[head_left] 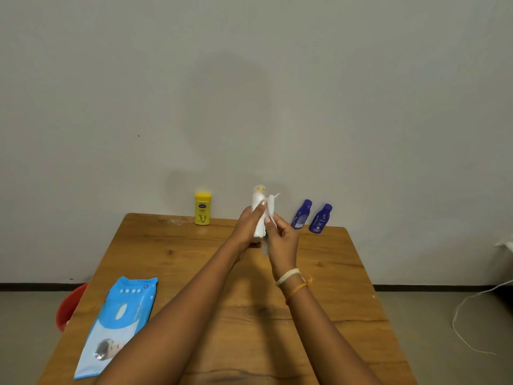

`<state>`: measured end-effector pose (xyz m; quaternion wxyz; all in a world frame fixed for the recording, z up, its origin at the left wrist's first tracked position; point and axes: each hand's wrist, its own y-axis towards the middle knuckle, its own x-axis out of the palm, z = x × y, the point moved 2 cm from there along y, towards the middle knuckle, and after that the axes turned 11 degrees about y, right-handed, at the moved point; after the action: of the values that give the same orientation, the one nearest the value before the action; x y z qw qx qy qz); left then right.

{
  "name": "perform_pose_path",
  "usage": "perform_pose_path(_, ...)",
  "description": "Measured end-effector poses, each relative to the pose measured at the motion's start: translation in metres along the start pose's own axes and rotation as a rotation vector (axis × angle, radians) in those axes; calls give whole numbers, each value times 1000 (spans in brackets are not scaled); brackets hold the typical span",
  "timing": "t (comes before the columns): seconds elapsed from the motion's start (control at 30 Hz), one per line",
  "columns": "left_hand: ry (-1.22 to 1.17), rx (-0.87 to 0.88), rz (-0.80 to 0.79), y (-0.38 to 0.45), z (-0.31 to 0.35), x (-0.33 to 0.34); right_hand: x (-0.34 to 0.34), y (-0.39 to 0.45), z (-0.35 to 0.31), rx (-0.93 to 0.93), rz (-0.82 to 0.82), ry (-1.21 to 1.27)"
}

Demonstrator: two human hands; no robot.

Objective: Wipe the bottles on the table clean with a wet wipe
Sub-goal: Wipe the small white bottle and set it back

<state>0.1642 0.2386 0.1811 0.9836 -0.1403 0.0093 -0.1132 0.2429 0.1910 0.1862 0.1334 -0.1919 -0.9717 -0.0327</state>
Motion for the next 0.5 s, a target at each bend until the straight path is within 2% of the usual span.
perform_pose_path(0.13,-497,-154,-117,2,3,-10,-9,-29,-1,-296,-201,-246)
perform_pose_path(0.2,-632,-175,-163,1,3,-14,-13,-29,-7,-337,-198,-257)
perform_pose_path(0.27,-659,-151,-172,0,0,-15,-13,-12,-21,-332,-70,-213)
perform_pose_path(0.33,-669,-134,-202,-3,-1,-12,-8,9,-37,-349,-34,-213)
perform_pose_path(0.5,-726,-122,-169,-2,4,-7,16,18,-28,-430,-340,-551)
